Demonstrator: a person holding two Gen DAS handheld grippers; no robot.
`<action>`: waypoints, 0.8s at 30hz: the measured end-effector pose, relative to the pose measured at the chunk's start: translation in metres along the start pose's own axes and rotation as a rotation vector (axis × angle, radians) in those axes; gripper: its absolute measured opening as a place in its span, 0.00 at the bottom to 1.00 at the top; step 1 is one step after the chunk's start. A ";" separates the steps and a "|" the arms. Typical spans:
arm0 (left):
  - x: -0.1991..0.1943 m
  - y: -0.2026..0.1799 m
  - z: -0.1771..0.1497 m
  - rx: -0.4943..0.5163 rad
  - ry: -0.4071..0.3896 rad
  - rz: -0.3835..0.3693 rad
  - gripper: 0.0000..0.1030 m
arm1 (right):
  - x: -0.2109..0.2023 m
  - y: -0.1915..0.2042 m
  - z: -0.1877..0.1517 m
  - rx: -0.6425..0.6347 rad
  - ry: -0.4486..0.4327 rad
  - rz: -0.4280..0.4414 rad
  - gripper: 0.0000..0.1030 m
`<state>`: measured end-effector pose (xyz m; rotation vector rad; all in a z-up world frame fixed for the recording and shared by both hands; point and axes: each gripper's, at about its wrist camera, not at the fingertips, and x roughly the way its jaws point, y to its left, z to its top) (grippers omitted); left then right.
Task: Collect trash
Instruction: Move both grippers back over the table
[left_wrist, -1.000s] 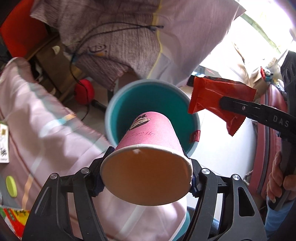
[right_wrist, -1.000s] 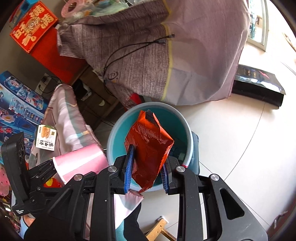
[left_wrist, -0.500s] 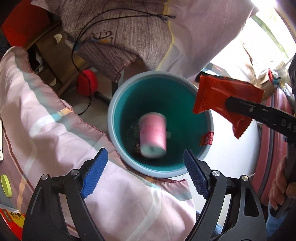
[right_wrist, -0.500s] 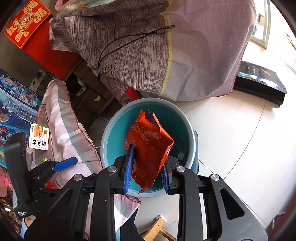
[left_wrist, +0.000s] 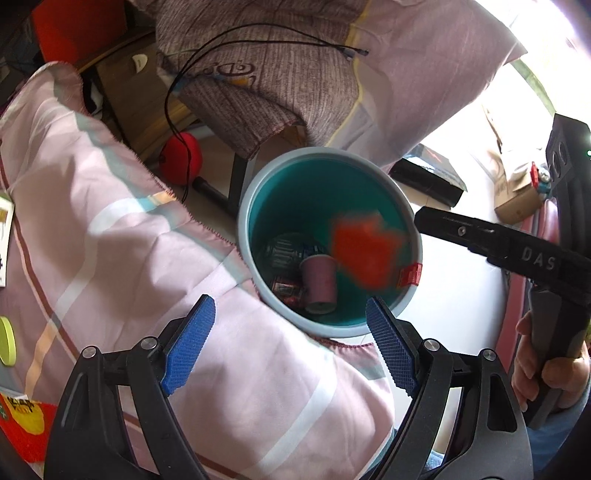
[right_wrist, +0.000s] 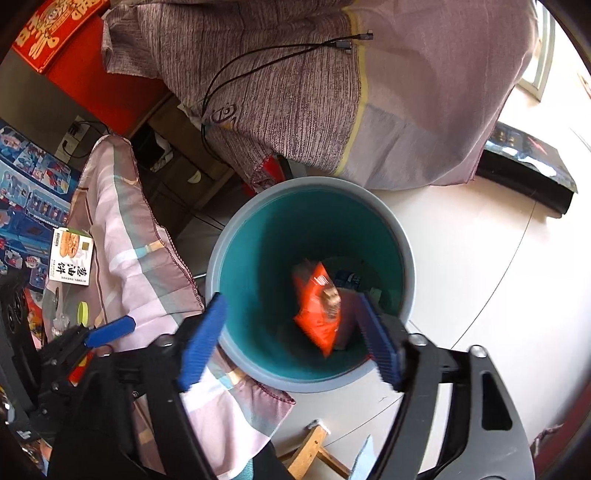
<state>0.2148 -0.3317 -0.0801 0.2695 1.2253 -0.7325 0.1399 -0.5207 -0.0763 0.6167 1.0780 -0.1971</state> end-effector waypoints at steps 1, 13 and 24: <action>-0.001 0.001 -0.002 -0.003 0.000 -0.001 0.82 | -0.001 0.000 0.000 0.007 -0.002 -0.005 0.73; -0.032 0.022 -0.031 -0.050 -0.044 -0.008 0.82 | -0.021 0.025 -0.013 -0.028 -0.011 -0.068 0.83; -0.084 0.075 -0.084 -0.168 -0.128 0.043 0.89 | -0.033 0.096 -0.037 -0.172 -0.014 -0.032 0.84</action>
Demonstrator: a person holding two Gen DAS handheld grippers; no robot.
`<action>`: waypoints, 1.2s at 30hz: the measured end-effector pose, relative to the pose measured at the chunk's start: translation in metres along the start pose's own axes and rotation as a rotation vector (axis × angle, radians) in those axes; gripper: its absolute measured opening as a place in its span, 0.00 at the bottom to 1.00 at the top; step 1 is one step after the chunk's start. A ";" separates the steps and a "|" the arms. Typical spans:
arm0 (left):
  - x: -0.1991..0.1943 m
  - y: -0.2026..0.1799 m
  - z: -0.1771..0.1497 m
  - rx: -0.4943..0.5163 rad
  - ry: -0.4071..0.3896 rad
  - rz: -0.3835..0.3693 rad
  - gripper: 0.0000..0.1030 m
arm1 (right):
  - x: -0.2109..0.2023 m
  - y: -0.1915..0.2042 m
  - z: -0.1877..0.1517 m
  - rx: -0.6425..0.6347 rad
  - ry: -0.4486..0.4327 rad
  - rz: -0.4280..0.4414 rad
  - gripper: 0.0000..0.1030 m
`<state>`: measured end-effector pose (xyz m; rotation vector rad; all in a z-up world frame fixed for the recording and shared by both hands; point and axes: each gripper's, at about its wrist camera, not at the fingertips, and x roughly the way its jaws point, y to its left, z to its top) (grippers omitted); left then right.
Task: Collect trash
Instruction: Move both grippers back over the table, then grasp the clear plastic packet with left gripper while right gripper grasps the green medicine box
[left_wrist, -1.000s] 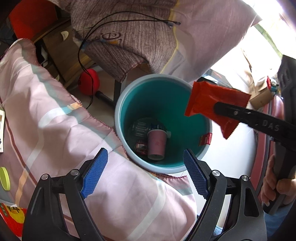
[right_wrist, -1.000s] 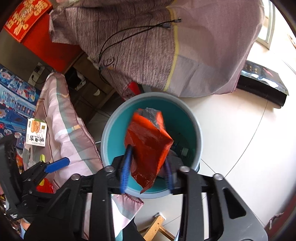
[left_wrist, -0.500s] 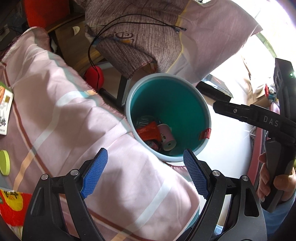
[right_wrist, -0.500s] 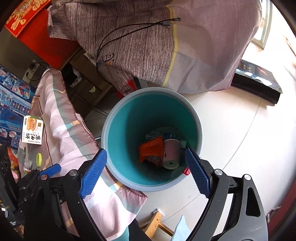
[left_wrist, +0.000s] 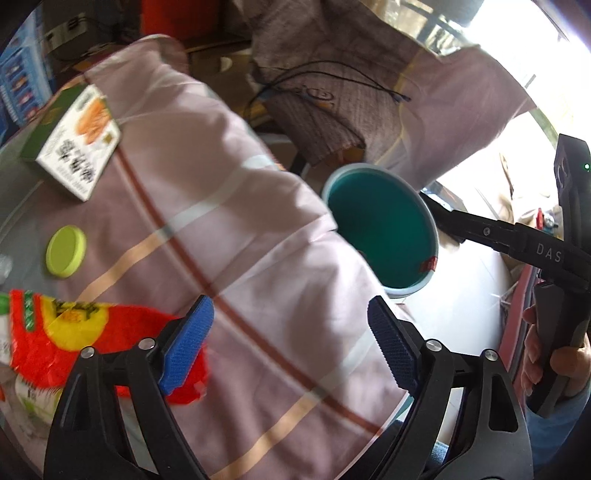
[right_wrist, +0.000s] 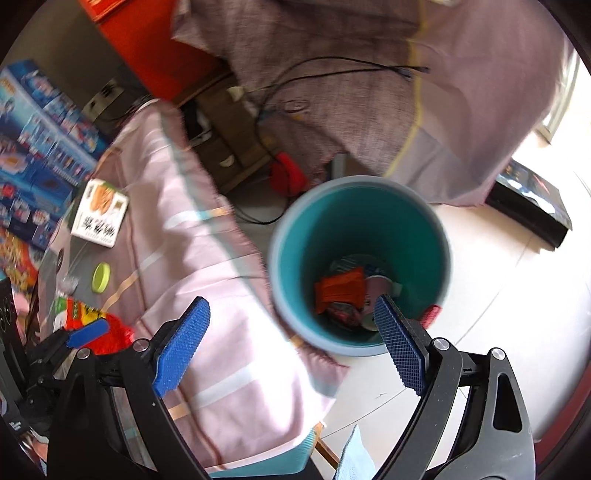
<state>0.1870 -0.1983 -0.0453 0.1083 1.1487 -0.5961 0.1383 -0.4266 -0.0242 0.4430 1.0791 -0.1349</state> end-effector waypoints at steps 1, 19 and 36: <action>-0.009 0.009 -0.005 -0.014 -0.019 0.016 0.92 | 0.000 0.010 -0.002 -0.021 0.000 0.008 0.84; -0.109 0.153 -0.097 -0.244 -0.147 0.154 0.92 | 0.014 0.171 -0.039 -0.390 0.055 0.025 0.84; -0.099 0.263 -0.185 -0.375 -0.072 0.288 0.92 | 0.040 0.262 -0.059 -0.522 0.132 0.011 0.84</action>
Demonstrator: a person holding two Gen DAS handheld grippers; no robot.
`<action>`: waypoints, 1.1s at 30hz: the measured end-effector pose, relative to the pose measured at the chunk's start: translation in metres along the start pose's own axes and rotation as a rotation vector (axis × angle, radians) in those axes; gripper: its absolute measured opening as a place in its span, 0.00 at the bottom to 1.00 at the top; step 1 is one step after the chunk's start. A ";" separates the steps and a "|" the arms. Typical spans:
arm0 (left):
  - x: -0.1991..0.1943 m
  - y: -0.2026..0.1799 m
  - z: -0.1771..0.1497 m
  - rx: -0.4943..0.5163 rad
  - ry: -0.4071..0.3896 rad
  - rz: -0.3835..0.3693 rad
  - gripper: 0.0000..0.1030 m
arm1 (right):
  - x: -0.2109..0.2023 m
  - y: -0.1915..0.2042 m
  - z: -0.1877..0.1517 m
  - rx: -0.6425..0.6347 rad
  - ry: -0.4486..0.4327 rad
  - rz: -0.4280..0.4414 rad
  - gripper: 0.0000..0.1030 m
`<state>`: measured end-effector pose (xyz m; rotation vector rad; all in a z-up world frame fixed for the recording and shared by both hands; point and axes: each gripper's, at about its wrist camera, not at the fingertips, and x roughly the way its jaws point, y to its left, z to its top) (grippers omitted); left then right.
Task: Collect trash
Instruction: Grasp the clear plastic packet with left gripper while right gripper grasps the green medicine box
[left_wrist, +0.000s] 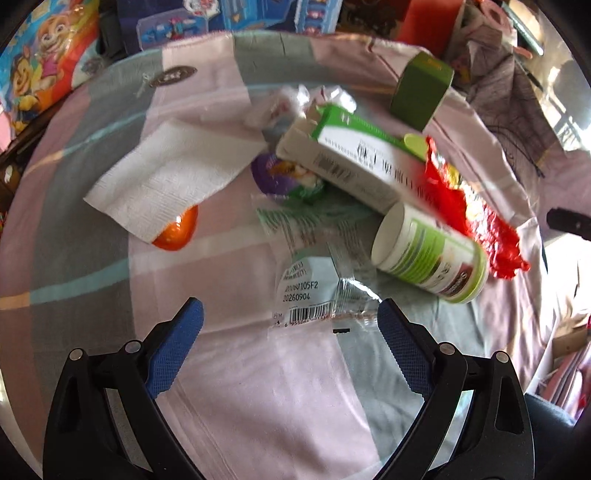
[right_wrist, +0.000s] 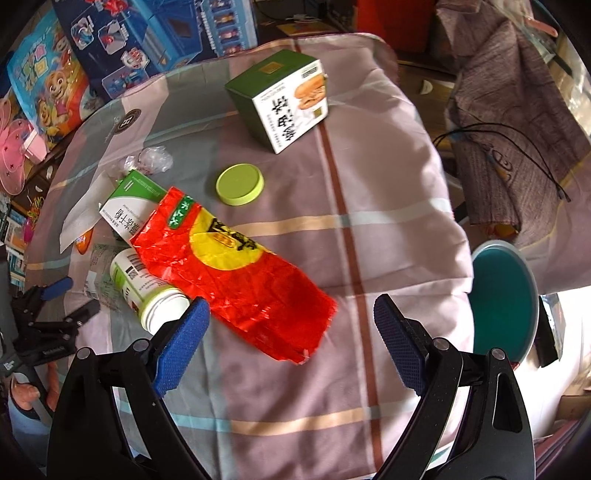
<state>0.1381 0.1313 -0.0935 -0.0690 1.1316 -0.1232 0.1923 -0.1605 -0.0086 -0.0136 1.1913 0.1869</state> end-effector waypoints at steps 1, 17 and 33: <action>0.003 -0.001 0.000 0.012 0.006 -0.006 0.92 | 0.002 0.002 0.001 -0.002 0.004 0.002 0.84; 0.017 0.011 0.018 0.004 -0.029 -0.059 0.62 | 0.022 0.059 0.042 -0.144 0.042 -0.002 0.84; -0.006 0.046 0.008 -0.090 -0.052 -0.174 0.62 | 0.101 0.184 0.088 -0.574 0.205 0.050 0.85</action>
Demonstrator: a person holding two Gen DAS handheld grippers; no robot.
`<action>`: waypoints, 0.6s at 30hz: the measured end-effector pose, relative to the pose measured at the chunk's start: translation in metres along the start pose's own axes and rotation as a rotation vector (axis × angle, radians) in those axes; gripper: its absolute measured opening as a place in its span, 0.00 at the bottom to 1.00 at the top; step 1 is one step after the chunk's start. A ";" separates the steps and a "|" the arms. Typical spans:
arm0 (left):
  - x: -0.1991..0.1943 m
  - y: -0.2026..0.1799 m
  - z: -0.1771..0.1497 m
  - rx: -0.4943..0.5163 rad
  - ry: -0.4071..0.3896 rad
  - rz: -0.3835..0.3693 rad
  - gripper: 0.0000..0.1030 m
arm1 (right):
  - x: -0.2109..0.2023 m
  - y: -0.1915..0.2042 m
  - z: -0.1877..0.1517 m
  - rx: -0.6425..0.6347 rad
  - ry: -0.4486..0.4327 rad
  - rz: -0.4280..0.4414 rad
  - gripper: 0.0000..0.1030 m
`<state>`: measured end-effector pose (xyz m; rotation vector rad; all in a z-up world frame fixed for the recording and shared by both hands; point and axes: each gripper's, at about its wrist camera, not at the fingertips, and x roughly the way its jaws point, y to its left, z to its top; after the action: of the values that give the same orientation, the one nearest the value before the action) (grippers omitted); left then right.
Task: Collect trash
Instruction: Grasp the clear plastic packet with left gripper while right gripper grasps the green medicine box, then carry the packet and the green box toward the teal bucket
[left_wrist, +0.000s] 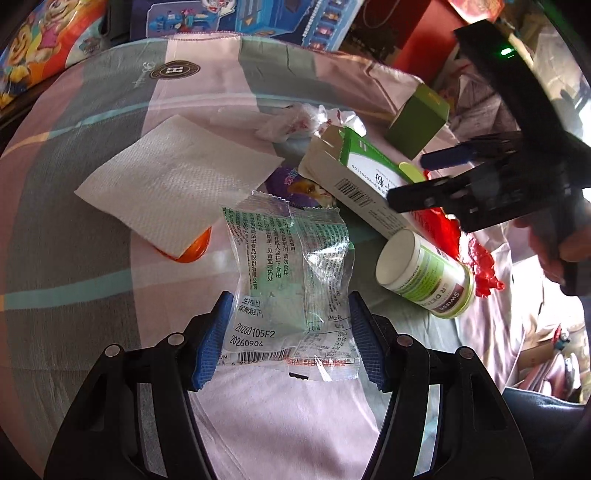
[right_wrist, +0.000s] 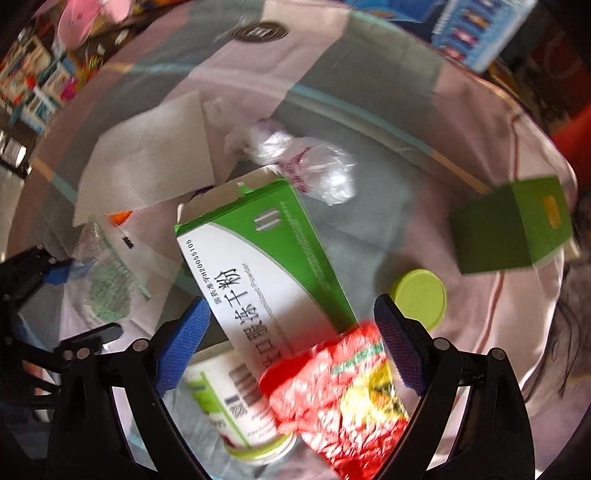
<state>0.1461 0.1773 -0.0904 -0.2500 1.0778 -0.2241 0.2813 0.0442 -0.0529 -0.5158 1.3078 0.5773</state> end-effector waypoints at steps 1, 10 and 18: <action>0.000 0.002 0.000 -0.008 0.000 -0.005 0.62 | 0.003 0.001 0.002 -0.010 0.007 -0.004 0.85; 0.002 0.001 0.000 -0.023 0.011 -0.012 0.62 | 0.027 0.007 0.017 -0.050 0.022 0.023 0.72; -0.010 -0.009 0.006 -0.031 -0.028 0.006 0.62 | -0.027 0.001 0.018 0.042 -0.163 0.040 0.72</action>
<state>0.1465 0.1725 -0.0767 -0.2775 1.0547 -0.1983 0.2896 0.0539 -0.0233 -0.4004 1.1749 0.6117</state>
